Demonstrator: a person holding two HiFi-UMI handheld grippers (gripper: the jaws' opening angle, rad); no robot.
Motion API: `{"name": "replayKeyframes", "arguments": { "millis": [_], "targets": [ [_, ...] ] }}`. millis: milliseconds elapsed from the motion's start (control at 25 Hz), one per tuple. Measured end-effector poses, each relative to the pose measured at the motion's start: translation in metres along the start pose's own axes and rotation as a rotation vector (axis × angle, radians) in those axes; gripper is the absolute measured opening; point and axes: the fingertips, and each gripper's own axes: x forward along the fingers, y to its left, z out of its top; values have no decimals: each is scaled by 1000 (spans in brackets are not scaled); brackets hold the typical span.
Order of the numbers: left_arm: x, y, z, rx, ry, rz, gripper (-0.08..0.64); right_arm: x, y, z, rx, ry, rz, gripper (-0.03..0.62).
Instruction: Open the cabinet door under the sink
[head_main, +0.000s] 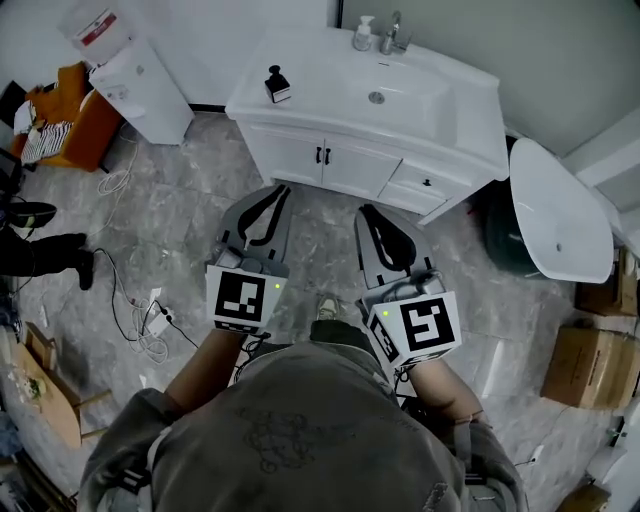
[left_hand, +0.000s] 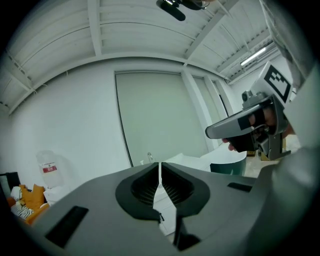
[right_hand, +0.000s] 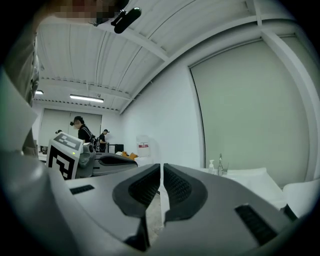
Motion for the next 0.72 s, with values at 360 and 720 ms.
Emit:
{"name": "replayKeyframes", "arguments": {
  "millis": [360,720],
  "targets": [
    [56,12,-6,11,53,-13,28,47,-45,-10,38,26,14,37],
    [79,39,-15,-6,62,-40,29,77,-63,-9,31,57,-33,37]
  ]
}}
